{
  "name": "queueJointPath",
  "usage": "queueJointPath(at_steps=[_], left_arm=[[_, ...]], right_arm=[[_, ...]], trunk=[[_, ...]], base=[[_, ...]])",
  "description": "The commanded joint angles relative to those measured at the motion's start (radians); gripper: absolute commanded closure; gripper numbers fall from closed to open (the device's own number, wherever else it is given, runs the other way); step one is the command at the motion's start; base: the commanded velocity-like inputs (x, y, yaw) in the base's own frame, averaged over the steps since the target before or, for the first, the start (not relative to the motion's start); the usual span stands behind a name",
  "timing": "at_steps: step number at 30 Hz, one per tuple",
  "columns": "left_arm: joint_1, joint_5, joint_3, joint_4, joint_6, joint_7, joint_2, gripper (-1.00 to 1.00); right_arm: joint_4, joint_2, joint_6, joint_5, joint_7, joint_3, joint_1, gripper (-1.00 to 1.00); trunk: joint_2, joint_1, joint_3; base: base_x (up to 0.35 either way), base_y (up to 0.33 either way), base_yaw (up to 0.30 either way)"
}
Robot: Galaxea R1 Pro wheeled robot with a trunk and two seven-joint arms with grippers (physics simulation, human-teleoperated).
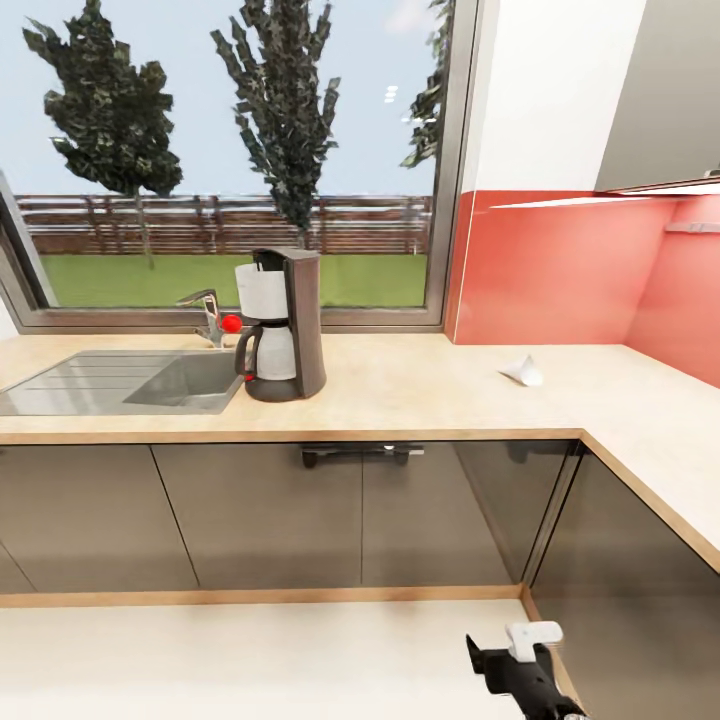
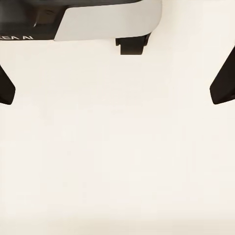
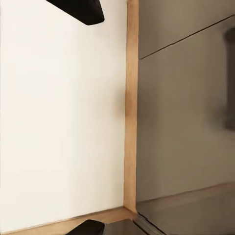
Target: Set up a coffee station on the kitchen countertop: keep the coffee maker on the countertop, move the bottle of coffee from the kitchen shelf to the counter next to the coffee maker, place a paper coffee filter on top of the coffee maker, put the saucer next to the coffee maker with the coffee cup on the saucer, and place the electric kettle next to the coffee maker.
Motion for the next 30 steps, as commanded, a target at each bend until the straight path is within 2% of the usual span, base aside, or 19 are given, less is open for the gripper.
queueJointPath(at_steps=[1, 9, 11, 12, 14, 15, 17, 18, 19, 21, 22, 23, 24, 25, 26, 30], left_arm=[[0.0, 0.0, 0.001, -0.001, -0.001, 0.0, 0.0, -1.0], [0.0, 0.0, 0.001, -0.001, -0.001, 0.0, 0.0, -1.0], [0.0, 0.0, 0.001, -0.001, -0.001, 0.0, -0.001, -1.0], [0.0, 0.001, 0.001, -0.001, -0.001, -0.001, -0.001, -1.0], [0.0, 0.001, 0.0, -0.001, -0.001, -0.001, -0.001, -1.0], [0.0, 0.001, 0.0, -0.002, -0.001, -0.001, 0.0, -1.0], [0.0, 0.002, -0.001, -0.003, -0.001, -0.002, 0.0, -1.0], [0.0, 0.002, -0.002, -0.004, -0.001, -0.002, -0.001, -1.0], [0.0, 0.002, -0.003, -0.004, -0.001, -0.001, -0.001, -1.0], [0.0, 0.004, -0.005, -0.011, 0.0, 0.0, -0.002, -1.0], [0.0, 0.004, -0.006, -0.013, 0.001, 0.001, -0.002, -1.0], [0.0, 0.004, -0.006, -0.015, 0.004, 0.001, -0.002, -1.0], [0.0, 0.004, -0.005, -0.016, 0.007, 0.001, -0.002, -1.0], [0.0, 0.005, -0.005, -0.017, 0.007, 0.001, -0.002, -1.0], [0.0, 0.005, -0.005, -0.017, 0.008, 0.001, -0.002, -1.0], [0.0, 0.006, -0.005, -0.018, 0.009, 0.001, -0.006, -1.0]], right_arm=[[-0.025, -0.001, 0.026, 0.0, 0.02, 0.0, 0.003, -1.0], [-0.166, -0.012, 0.101, 0.004, 0.221, -0.002, 0.011, -1.0], [-0.231, -0.035, 0.144, 0.004, 0.304, -0.006, 0.011, -1.0], [-0.251, -0.057, 0.173, 0.004, 0.354, -0.008, -0.004, -1.0], [-0.263, -0.084, 0.196, 0.003, 0.405, -0.01, -0.025, -1.0], [-0.271, -0.115, 0.213, 0.003, 0.455, -0.011, -0.056, -1.0], [-0.276, -0.149, 0.229, 0.001, 0.507, -0.012, -0.094, -1.0], [-0.28, -0.183, 0.258, -0.001, 0.557, -0.017, -0.137, -1.0], [-0.281, -0.2, 0.281, -0.002, 0.583, -0.024, -0.162, -1.0], [-0.284, -0.284, 0.446, -0.004, 0.751, -0.132, -0.337, -1.0], [-0.285, -0.309, 0.49, -0.004, 0.8, -0.16, -0.396, -1.0], [-0.286, -0.37, 0.579, -0.003, 0.858, -0.191, -0.503, -1.0], [-0.285, -0.431, 0.671, -0.001, 0.881, -0.203, -0.612, -1.0], [-0.285, -0.446, 0.686, 0.0, 0.885, -0.205, -0.638, -1.0], [-0.284, -0.475, 0.709, 0.003, 0.889, -0.207, -0.68, -1.0], [-0.283, -0.536, 0.732, 0.005, 0.893, -0.211, -0.727, -1.0]], trunk=[[0.0, 0.0, -0.001], [0.0, 0.0, -0.001], [0.0, 0.0, -0.001], [0.0, 0.0, -0.001], [0.0, 0.0, -0.001], [0.0, 0.0, -0.001], [0.0, 0.0, -0.001], [0.0, 0.0, -0.001], [0.0, 0.0, -0.001], [0.0, 0.0, -0.001], [0.0, 0.0, -0.001], [0.0, 0.0, -0.001], [0.0, 0.0, -0.001], [0.0, 0.0, -0.001], [0.0, 0.0, -0.001], [0.0, 0.0, -0.001]], base=[[0.0, 0.0, 0.0], [0.0, 0.0, 0.0], [0.0, 0.0, 0.0], [0.0, 0.0, 0.0], [0.0, 0.0, 0.0], [0.0, 0.0, 0.0], [0.0, 0.0, 0.0], [0.0, 0.0, 0.0], [0.0, 0.0, 0.0], [0.0, 0.0, 0.0], [0.0, 0.0, 0.0], [0.0, 0.0, 0.0], [0.0, 0.0, 0.0], [0.0, 0.0, 0.0], [0.0, 0.0, 0.0], [0.0, 0.0, 0.0]])
